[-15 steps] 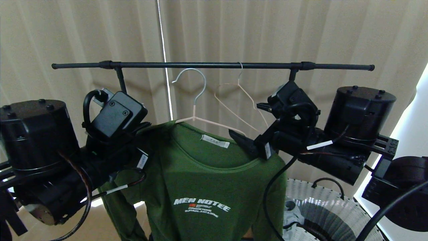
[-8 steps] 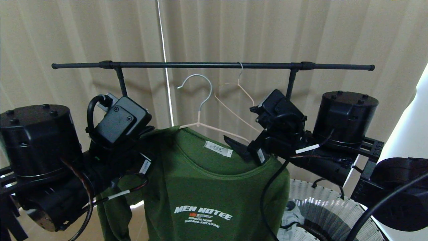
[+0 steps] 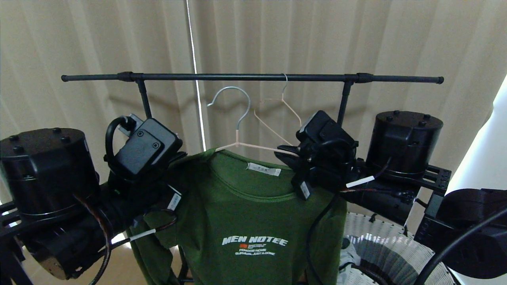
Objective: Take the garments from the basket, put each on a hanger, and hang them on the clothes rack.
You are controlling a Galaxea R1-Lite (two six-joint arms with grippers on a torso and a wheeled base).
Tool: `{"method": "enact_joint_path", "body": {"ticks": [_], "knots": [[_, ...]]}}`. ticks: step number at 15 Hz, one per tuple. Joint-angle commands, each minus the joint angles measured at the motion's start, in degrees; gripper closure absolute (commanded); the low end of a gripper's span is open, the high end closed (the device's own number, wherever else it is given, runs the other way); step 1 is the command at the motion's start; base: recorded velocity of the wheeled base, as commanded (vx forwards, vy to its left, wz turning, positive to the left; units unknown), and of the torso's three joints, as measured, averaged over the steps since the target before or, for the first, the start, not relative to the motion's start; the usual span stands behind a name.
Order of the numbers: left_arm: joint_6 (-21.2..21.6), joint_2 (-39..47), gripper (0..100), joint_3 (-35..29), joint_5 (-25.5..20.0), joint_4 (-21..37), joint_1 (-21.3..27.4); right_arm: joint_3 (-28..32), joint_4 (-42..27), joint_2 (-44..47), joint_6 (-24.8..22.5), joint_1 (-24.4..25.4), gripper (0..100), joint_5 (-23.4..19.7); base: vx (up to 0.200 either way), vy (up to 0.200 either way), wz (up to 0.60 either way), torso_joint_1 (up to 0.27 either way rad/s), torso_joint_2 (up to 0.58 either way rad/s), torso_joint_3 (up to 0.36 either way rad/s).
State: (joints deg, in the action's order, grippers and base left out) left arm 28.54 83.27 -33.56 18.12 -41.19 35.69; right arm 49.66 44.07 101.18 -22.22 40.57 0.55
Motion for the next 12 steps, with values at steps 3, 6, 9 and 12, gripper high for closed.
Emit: {"method": "enact_joint_path", "body": {"ticks": [3,6,9,12], "knots": [[0.11,-0.13,100,2.89,-0.1,-4.07,0.43,-0.18,0.32,-0.37,-0.01,0.04,100,0.07,0.0,0.0,0.0,0.0,0.0,0.0],[-0.06,-1.27,0,3.68,-0.54,-4.42,0.34,-0.89,0.4,-1.95,0.08,-0.67,100,0.07,0.0,0.0,0.0,0.0,0.0,0.0],[-3.31,-7.16,0,6.14,-4.76,-4.16,-0.1,-4.58,0.84,-5.82,0.25,-5.77,100,-0.02,0.0,0.0,0.0,0.0,0.0,0.0],[-3.49,-9.97,0,10.27,-5.28,-4.16,-4.05,-8.0,0.93,-10.22,0.6,-9.37,100,-0.28,0.0,0.0,0.0,0.0,0.0,0.0]]}}
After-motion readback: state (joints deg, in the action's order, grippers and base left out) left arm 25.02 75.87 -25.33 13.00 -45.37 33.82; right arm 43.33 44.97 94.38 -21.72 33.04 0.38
